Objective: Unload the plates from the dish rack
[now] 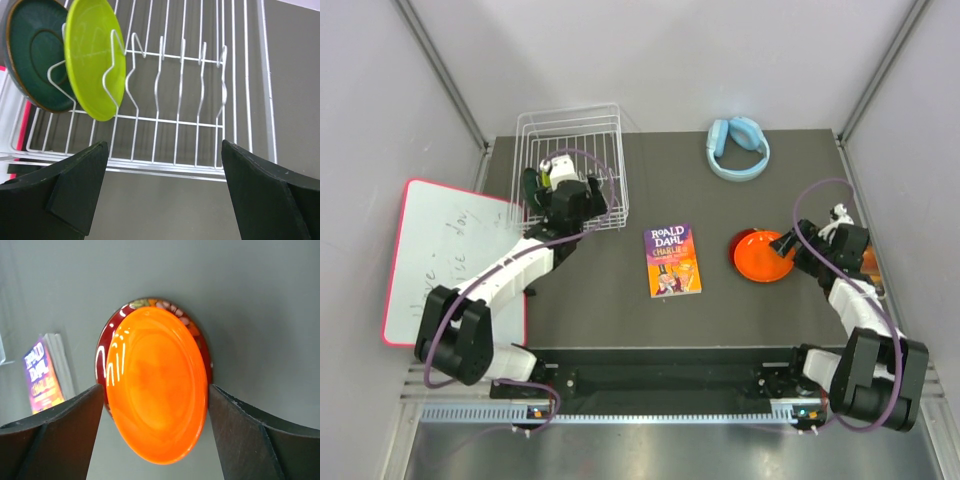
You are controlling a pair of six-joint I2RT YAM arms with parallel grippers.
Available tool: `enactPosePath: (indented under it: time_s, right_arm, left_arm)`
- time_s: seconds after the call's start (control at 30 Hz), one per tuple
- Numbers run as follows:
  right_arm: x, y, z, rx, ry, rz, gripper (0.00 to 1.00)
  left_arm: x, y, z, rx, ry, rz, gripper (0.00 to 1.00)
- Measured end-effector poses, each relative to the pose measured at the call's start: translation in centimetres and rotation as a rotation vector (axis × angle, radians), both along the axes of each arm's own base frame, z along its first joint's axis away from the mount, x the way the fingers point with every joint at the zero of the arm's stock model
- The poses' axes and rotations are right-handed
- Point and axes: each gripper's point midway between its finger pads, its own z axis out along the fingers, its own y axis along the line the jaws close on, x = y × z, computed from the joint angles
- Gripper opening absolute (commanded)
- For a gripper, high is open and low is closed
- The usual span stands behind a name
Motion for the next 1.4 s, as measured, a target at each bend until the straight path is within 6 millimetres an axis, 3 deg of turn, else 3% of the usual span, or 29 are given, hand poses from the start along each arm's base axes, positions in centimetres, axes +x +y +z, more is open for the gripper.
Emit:
enactPosePath:
  time_s: [0.17, 0.5, 0.67, 0.8, 0.9, 1.03, 1.13, 1.23, 1.27, 1.3, 1.4]
  right_arm:
    - [0.0, -0.8, 0.9, -0.079, -0.003, -0.024, 0.83]
    - [-0.5, 0.0, -0.2, -0.129, 0.065, 0.004, 0.83]
    - [-0.6, 0.0, -0.2, -0.129, 0.064, 0.006, 0.83]
    - [-0.6, 0.1, -0.1, -0.125, 0.063, 0.011, 0.83]
    - [-0.5, 0.3, -0.3, -0.118, 0.067, 0.018, 0.82]
    - [-0.6, 0.5, -1.2, -0.103, 0.097, 0.031, 0.82]
    - [-0.6, 0.5, -1.4, -0.1, 0.104, 0.032, 0.82]
    - [-0.5, 0.5, -1.4, -0.101, 0.1, 0.032, 0.82]
    - [-0.5, 0.5, -1.4, -0.101, 0.1, 0.032, 0.82]
    - [-0.5, 0.5, -1.4, -0.101, 0.1, 0.032, 0.82]
    - [-0.5, 0.5, -1.4, -0.101, 0.1, 0.032, 0.82]
  left_arm:
    - [0.5, 1.8, -0.2, -0.012, 0.009, 0.03, 0.99]
    - [1.6, 4.2, 0.5, -0.044, -0.003, 0.099, 0.99]
    - [3.4, 7.1, 0.4, -0.044, -0.003, 0.187, 0.97]
    - [4.3, 9.3, -0.9, -0.028, 0.016, 0.252, 0.89]
    - [5.2, 10.1, -1.8, -0.012, 0.033, 0.277, 0.78]
    - [7.2, 10.0, -2.9, -0.003, 0.039, 0.279, 0.43]
    - [8.1, 10.0, -3.8, 0.013, 0.049, 0.281, 0.36]
    - [8.8, 10.1, -4.2, 0.028, 0.057, 0.287, 0.18]
    - [8.9, 10.2, -4.3, 0.043, 0.061, 0.288, 0.04]
    - [8.8, 10.5, -4.5, 0.062, 0.07, 0.294, 0.0]
    - [8.6, 11.2, -4.6, 0.117, 0.09, 0.281, 0.0]
